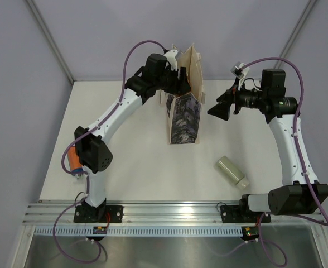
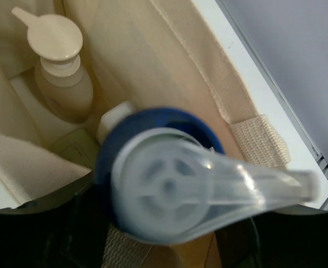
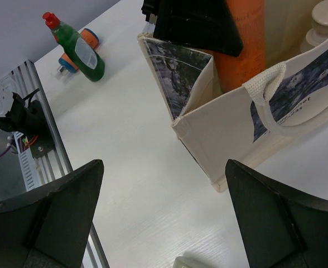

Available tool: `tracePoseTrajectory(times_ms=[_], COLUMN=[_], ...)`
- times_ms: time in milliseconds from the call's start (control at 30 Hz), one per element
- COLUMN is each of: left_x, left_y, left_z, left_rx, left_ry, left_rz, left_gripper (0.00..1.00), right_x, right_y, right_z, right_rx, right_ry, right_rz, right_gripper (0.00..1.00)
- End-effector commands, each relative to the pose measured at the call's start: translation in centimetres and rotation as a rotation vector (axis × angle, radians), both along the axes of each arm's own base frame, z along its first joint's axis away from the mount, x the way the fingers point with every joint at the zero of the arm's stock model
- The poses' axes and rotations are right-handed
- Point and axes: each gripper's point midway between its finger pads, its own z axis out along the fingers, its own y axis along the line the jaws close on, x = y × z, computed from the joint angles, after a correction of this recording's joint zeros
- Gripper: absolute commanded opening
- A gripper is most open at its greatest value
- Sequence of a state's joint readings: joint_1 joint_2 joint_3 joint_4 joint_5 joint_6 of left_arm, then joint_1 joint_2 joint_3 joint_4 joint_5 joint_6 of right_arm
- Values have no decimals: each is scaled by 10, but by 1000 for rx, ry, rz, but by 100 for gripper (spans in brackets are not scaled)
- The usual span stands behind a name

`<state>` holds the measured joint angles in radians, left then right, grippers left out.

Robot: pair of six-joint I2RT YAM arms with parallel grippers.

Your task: Place the personal care products into the canvas bag

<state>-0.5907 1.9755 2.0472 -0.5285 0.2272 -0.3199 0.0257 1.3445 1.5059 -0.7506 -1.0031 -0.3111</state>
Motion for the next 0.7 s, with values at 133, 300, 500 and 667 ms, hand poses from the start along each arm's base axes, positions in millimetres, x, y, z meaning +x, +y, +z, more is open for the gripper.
tracePoseTrajectory(times_ms=[133,300,500,667], left_x=[0,-1,-2,-3], left_y=[-20,-20,-12,20], left_z=[21,27,54,101], left_rx=[-56,-65,-104,-109], left_ry=[-50,-63,-113,-229], left_rz=[-44,-47,-38,19], left_gripper=[86,88,88,90], right_x=[7,4,-7,-29], right_y=[-7,-11,-23,-43], right_z=[-3,-8,-28,-56], right_rx=[-37,-88,-202,-356], right_ry=[-33,-36,-21,29], right_rz=[-30,-18,-14,4], right_gripper=[99,100,100,100])
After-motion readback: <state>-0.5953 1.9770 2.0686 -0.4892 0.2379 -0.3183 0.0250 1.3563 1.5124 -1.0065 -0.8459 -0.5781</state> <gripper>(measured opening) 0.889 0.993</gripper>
